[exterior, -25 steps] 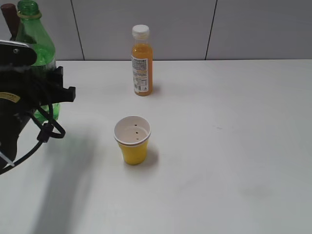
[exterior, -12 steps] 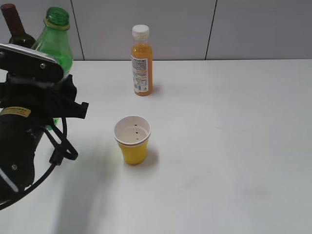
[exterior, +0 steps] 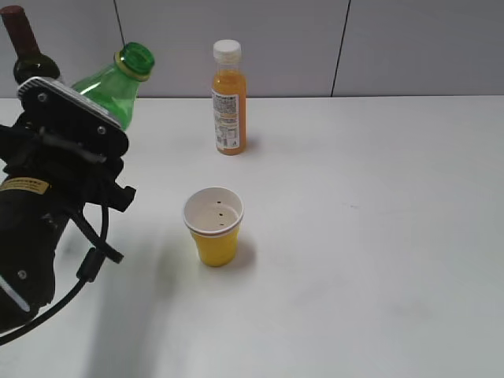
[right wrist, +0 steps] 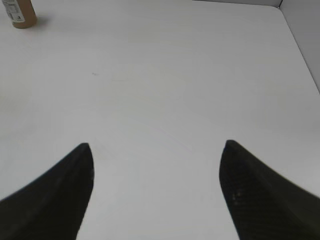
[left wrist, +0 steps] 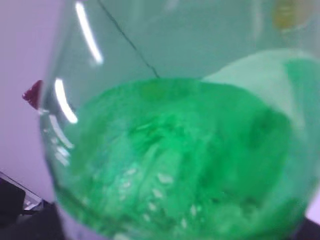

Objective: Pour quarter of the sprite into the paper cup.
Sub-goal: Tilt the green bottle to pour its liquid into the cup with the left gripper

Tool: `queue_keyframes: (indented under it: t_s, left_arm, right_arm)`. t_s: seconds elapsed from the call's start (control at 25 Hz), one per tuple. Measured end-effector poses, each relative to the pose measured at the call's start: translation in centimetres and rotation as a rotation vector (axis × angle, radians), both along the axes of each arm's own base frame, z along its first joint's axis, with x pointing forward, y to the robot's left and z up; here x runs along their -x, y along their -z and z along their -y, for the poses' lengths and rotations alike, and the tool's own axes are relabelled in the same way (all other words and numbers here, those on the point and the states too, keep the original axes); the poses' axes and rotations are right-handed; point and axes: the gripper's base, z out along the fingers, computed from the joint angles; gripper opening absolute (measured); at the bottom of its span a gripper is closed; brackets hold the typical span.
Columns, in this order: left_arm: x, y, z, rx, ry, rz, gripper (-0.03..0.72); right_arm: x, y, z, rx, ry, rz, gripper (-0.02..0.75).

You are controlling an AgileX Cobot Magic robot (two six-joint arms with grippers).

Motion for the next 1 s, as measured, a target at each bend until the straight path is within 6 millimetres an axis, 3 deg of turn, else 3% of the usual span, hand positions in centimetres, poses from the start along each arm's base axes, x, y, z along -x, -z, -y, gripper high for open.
queue_keyframes:
  t_s: [0.32,1.0]
  left_arm:
    - [0.0,0.1,0.0,-0.199,0.035,-0.039,0.473]
    - [-0.6,3.6,0.0,-0.488,0.072,-0.157,0.473]
  right_arm:
    - [0.0,0.0,0.0,0.000,0.000,0.000,0.592]
    - [0.0,0.0,0.0,0.000,0.000,0.000,0.592]
